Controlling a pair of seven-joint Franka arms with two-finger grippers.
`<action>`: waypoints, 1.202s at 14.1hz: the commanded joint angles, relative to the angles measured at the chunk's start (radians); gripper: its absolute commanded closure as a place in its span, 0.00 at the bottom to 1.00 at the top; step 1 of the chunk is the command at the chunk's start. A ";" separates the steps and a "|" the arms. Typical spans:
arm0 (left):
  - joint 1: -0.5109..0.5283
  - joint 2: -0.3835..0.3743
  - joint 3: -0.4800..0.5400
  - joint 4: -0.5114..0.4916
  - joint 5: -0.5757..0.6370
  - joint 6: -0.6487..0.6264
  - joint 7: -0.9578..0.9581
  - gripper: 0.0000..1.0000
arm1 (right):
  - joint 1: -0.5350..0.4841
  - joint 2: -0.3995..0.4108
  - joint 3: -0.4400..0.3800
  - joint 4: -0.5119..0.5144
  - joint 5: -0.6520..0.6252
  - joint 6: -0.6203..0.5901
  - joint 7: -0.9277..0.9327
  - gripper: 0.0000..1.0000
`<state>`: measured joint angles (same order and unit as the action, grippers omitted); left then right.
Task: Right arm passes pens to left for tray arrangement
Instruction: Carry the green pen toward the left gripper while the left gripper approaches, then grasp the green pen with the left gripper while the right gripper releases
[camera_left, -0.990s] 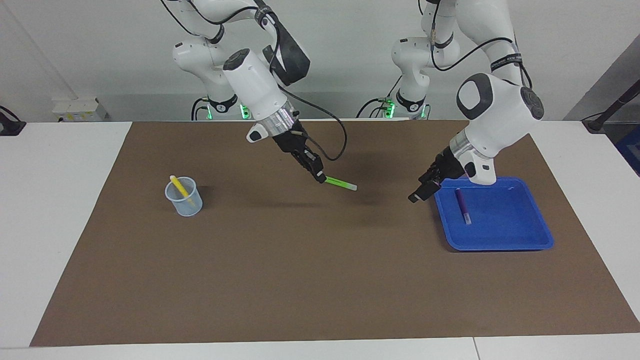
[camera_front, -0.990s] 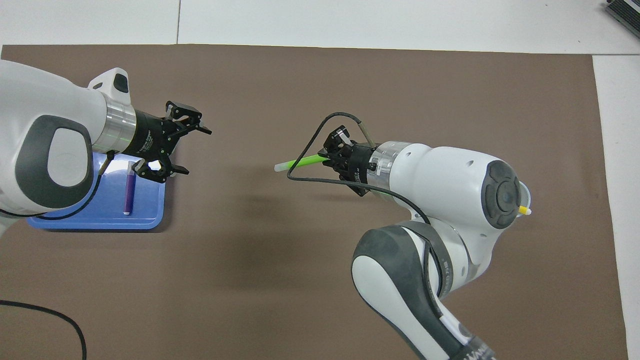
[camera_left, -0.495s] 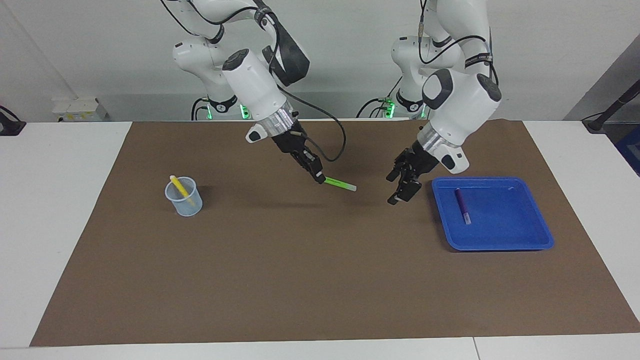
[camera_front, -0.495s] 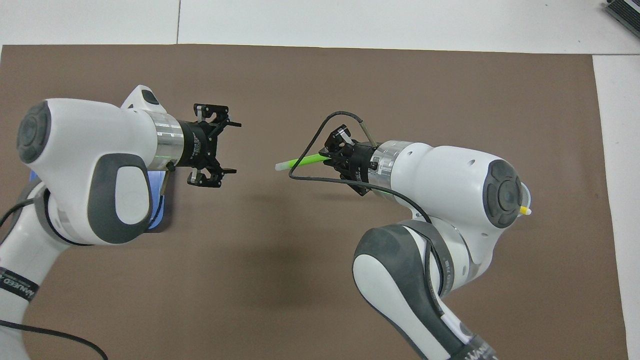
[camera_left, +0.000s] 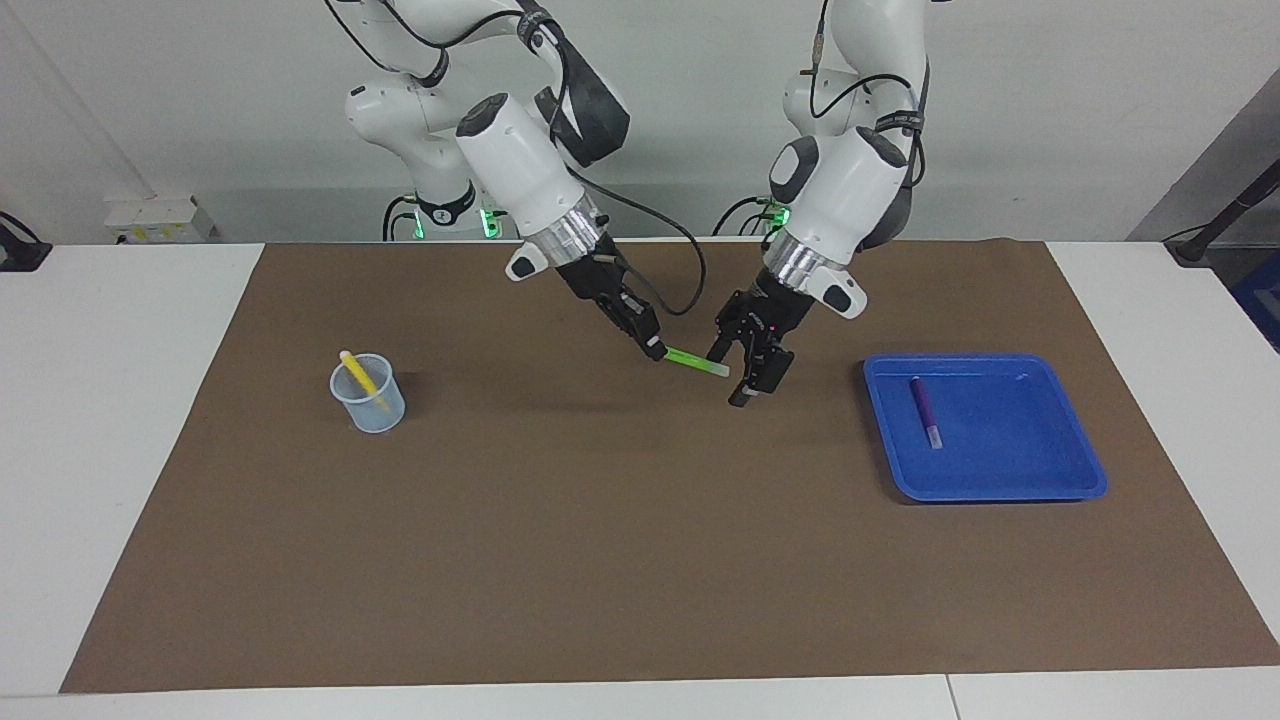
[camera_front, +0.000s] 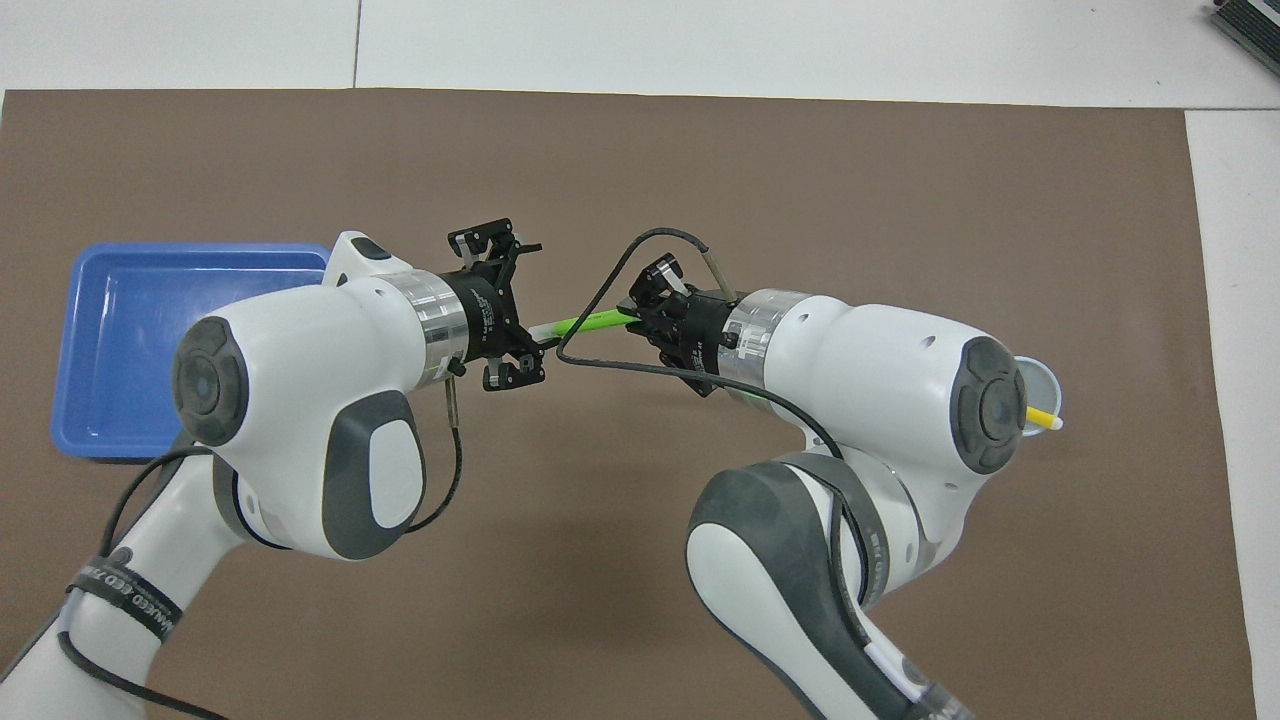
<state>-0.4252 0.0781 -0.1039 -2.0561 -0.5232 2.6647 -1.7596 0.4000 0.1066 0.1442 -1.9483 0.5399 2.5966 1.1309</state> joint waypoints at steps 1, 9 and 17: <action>-0.043 -0.035 0.018 -0.059 -0.017 0.055 -0.029 0.03 | 0.002 0.004 0.003 -0.006 0.028 0.026 0.003 1.00; -0.058 -0.032 0.016 -0.058 -0.011 0.083 -0.046 1.00 | 0.002 0.004 0.003 -0.004 0.028 0.028 -0.002 1.00; -0.055 -0.035 0.016 -0.052 -0.011 0.072 -0.057 1.00 | -0.004 0.004 0.003 -0.003 0.028 0.026 -0.005 0.78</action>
<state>-0.4696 0.0707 -0.1041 -2.0917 -0.5241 2.7250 -1.8033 0.3994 0.1106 0.1391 -1.9438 0.5399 2.6286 1.1309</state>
